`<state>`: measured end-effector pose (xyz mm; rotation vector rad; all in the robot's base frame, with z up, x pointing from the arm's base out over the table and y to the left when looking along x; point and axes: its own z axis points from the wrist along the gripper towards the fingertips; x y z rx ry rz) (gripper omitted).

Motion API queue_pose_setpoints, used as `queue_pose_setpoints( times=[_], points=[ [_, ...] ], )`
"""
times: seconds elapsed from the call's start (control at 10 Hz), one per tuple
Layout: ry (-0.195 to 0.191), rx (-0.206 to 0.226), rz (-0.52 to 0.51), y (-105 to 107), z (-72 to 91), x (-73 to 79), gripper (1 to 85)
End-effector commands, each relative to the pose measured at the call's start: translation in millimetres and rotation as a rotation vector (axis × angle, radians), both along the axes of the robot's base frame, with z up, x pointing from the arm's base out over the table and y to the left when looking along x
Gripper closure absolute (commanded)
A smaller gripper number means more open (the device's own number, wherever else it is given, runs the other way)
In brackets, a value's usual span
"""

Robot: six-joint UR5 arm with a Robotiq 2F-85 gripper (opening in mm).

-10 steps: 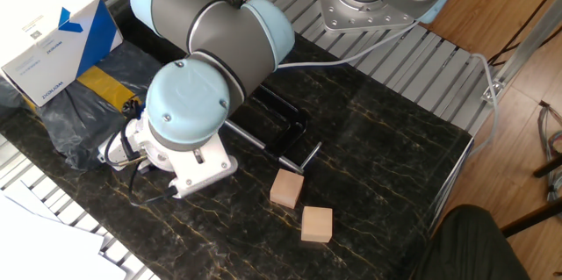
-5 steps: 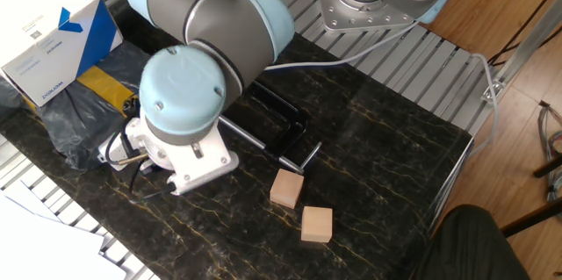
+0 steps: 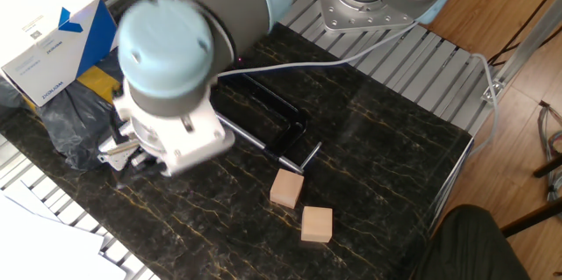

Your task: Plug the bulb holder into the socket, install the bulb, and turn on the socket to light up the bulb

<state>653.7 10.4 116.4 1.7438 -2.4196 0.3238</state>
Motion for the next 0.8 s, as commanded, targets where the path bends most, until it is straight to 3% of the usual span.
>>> queue_pose_setpoints(
  times=[0.0,0.2,0.3,0.4,0.5,0.6,0.7],
  points=[
    [-0.010,0.059,0.022,4,34.4,1.5,80.7],
    [0.000,0.081,0.018,2,69.7,6.7,81.0],
    [0.035,0.086,0.010,-2,96.4,4.4,81.3],
    [0.022,0.060,-0.011,-17,114.2,5.8,82.0],
    [0.014,0.084,-0.047,-23,113.4,0.1,84.7],
    [-0.005,0.120,-0.013,-29,102.7,4.4,83.0],
    [0.020,0.174,0.012,-33,93.8,-5.2,78.7]
  ],
)
